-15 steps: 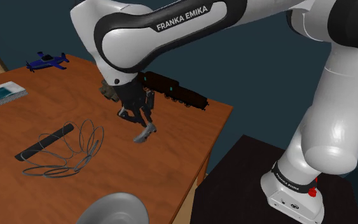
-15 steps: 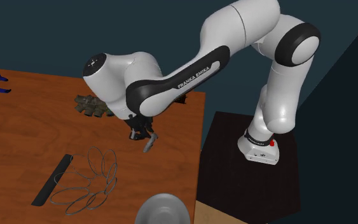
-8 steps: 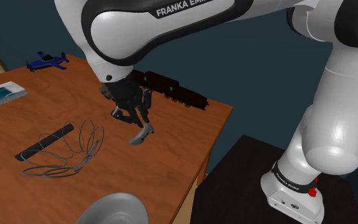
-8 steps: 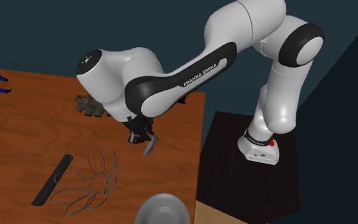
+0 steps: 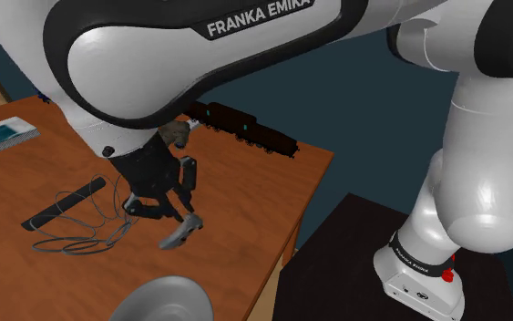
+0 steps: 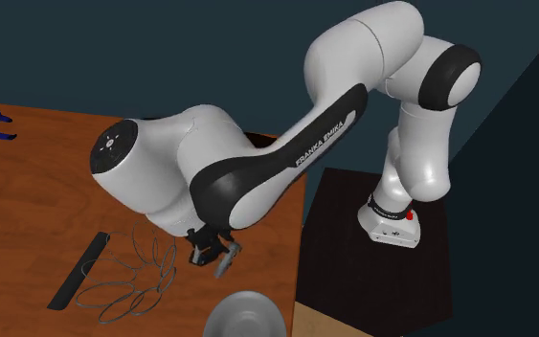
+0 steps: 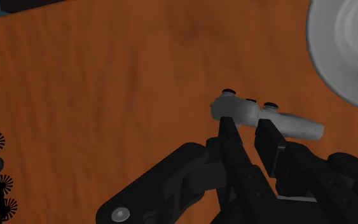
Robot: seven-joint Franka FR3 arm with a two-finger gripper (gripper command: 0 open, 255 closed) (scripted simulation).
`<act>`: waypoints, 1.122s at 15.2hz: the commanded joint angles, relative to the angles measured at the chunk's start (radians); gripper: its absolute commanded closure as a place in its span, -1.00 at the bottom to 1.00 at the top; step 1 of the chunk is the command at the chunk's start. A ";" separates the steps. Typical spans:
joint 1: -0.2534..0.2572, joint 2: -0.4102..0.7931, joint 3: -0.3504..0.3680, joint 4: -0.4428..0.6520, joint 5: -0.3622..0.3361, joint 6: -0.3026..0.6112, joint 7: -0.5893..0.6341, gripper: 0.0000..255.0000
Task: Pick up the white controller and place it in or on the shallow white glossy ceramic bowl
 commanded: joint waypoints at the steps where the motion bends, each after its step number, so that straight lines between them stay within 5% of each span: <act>1: 0.039 0.031 0.015 0.039 -0.007 -0.014 0.052 1.00; 9: 0.224 0.201 0.047 0.255 -0.064 -0.082 0.239 1.00; 17: 0.210 0.206 0.041 0.151 -0.069 0.024 0.241 1.00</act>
